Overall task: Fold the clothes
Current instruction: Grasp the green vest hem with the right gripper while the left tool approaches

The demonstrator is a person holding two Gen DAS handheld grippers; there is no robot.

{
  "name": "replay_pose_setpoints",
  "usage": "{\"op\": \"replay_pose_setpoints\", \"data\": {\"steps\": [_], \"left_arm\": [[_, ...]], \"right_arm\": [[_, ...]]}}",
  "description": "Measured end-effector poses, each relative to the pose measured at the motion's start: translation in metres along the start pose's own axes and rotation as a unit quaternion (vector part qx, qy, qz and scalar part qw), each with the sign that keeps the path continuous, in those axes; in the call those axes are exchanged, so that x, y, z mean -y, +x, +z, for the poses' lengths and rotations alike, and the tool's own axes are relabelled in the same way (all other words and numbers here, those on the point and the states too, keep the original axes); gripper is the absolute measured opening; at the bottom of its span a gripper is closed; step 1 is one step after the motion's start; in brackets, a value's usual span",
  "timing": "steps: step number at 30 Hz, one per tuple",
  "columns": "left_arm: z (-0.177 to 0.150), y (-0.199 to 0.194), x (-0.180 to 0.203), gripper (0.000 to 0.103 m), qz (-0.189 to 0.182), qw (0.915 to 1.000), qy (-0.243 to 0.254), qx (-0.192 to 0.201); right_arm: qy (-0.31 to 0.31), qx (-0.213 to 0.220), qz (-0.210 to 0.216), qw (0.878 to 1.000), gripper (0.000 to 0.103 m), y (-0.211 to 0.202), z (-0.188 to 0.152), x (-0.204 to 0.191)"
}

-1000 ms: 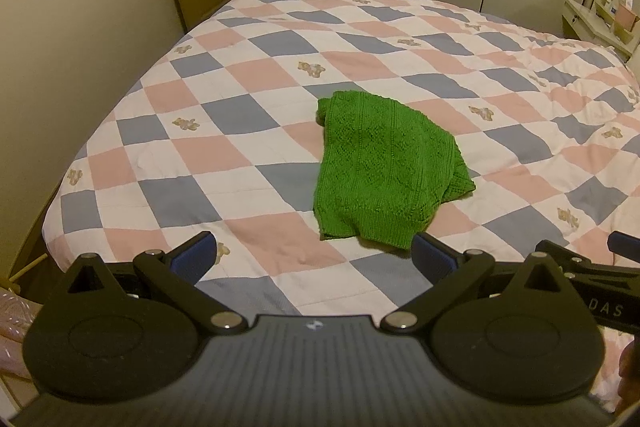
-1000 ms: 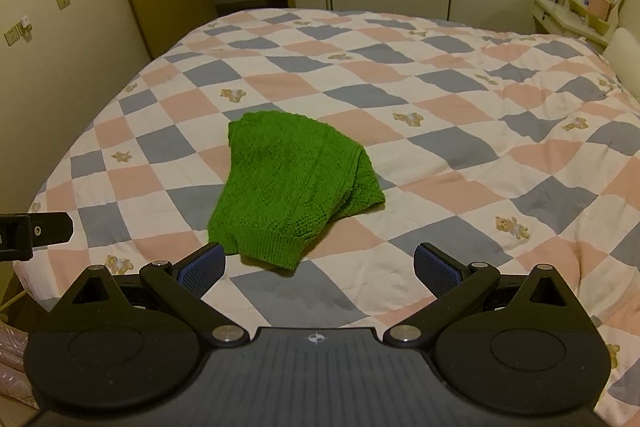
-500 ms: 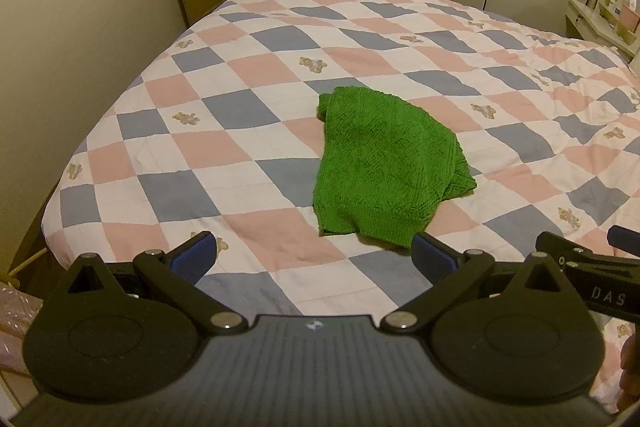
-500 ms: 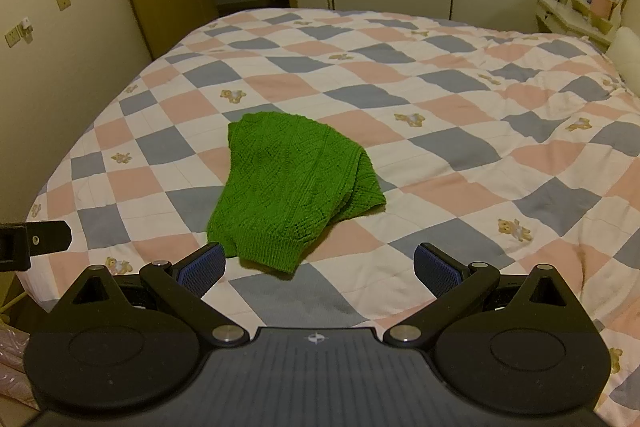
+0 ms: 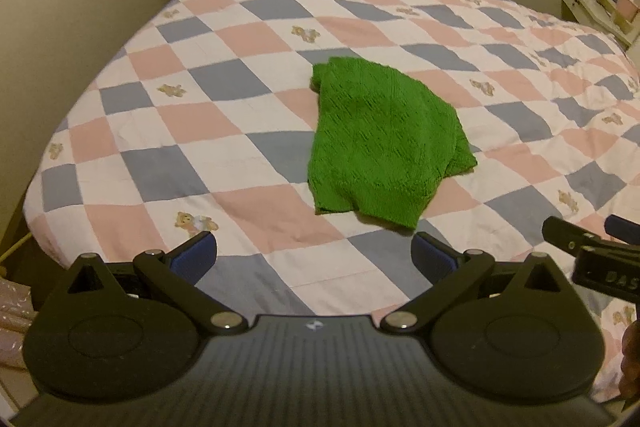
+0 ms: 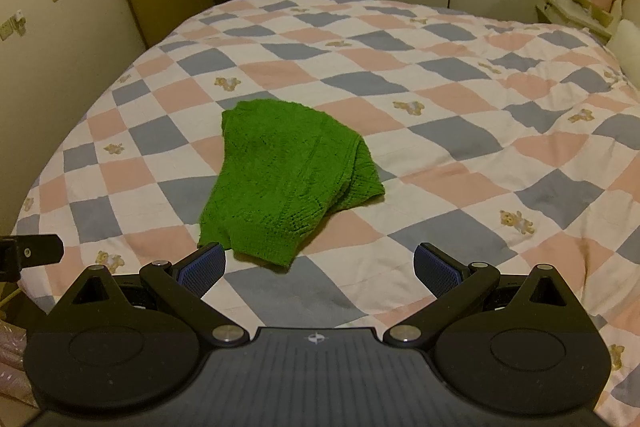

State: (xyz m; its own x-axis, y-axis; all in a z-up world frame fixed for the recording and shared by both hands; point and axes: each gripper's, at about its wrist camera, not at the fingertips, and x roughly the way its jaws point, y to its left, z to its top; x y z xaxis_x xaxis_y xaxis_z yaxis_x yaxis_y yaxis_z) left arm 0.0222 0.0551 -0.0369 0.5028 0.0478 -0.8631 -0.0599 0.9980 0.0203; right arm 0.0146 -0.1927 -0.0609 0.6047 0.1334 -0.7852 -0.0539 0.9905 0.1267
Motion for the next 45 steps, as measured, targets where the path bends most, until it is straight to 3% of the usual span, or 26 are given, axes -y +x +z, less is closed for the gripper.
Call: {"op": "replay_pose_setpoints", "data": {"steps": [4,7,11,17,22,24,28,32,36,45], "left_arm": [[0.007,0.031,-0.011,0.102,-0.006,0.9995,0.020,-0.022],[0.012,0.058,-0.021,0.102,-0.023,0.9984,0.029,-0.044],[0.019,0.101,-0.037,0.102,-0.040,0.9954,0.044,-0.075],[0.024,0.176,-0.068,0.102,-0.073,0.9908,0.049,-0.103],[0.021,0.238,-0.082,0.093,-0.089,0.9850,0.070,-0.130],[0.020,0.259,-0.085,0.089,-0.105,0.9813,0.072,-0.144],[0.023,0.296,-0.096,0.070,-0.137,0.9757,0.057,-0.161],[0.024,0.315,-0.105,0.069,-0.162,0.9731,0.044,-0.158],[0.022,0.331,-0.108,0.069,-0.177,0.9689,0.055,-0.164],[0.033,0.347,-0.125,0.068,-0.203,0.9642,0.036,-0.167]], "right_arm": [[0.023,-0.014,0.016,1.000,0.099,0.018,-0.006,0.004],[0.036,-0.041,0.014,0.998,0.088,0.037,-0.010,0.004],[0.044,-0.056,-0.002,0.997,0.093,0.062,-0.019,-0.002],[0.037,-0.054,-0.020,0.998,0.093,0.106,-0.037,-0.023],[0.013,-0.060,-0.032,0.998,0.093,0.154,-0.055,-0.043],[-0.007,-0.064,-0.046,0.997,0.091,0.174,-0.061,-0.053],[-0.059,-0.039,-0.062,0.996,0.085,0.203,-0.066,-0.070],[-0.119,-0.009,-0.060,0.991,0.080,0.223,-0.067,-0.087],[-0.210,0.010,-0.043,0.977,0.061,0.244,-0.073,-0.114],[-0.332,0.026,0.019,0.943,0.056,0.284,-0.089,-0.165]]}}
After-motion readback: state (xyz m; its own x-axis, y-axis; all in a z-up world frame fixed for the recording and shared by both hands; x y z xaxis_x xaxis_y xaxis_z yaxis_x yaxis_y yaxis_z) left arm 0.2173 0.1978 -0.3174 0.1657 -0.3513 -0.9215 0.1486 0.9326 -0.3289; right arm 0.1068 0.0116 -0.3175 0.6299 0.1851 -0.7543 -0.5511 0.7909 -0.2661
